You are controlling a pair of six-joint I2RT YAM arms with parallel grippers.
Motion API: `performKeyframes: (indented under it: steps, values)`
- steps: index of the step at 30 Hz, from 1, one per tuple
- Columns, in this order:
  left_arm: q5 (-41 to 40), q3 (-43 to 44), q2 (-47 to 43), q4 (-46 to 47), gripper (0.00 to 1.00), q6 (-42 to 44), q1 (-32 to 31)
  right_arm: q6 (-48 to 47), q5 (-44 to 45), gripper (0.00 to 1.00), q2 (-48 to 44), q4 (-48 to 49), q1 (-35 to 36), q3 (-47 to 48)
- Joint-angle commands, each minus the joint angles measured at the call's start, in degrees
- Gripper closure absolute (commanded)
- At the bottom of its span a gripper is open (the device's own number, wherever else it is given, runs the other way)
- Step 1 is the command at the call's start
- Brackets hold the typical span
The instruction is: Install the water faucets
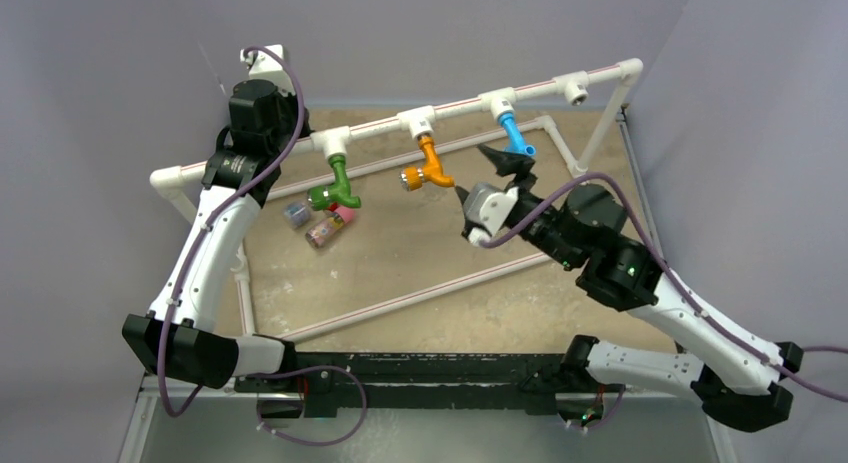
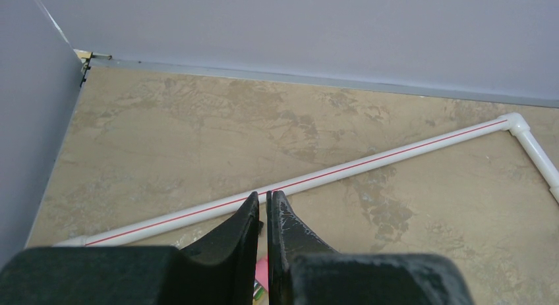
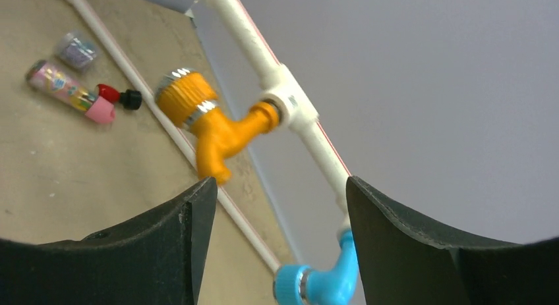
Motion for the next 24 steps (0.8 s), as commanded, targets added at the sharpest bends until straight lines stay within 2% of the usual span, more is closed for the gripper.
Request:
performKeyframes:
  steps: [1,6,11,15,24]
  values:
    - [2.72,-1.63,-0.29,-9.37,0.92,0.73,-1.02,-15.35,8.29,0.26,0.84,1.08,8.96,-0.03]
    - [2.63,-1.64,-0.44,-9.46,0.92,0.80,-1.06,-26.38,16.39,0.24,2.41,6.61,15.64,-4.42]
    - [2.80,-1.89,-0.80,-9.55,0.92,0.82,-1.06,-33.89,20.84,0.24,4.30,10.68,17.62,-7.53]
    - [2.83,-2.15,-1.05,-9.46,0.92,0.81,-1.02,-39.95,24.61,0.25,5.96,20.22,17.65,-11.76]
    - [3.83,-2.26,-0.97,-9.28,0.92,0.55,-1.10,-44.23,28.24,0.27,12.89,34.25,17.56,-12.77]
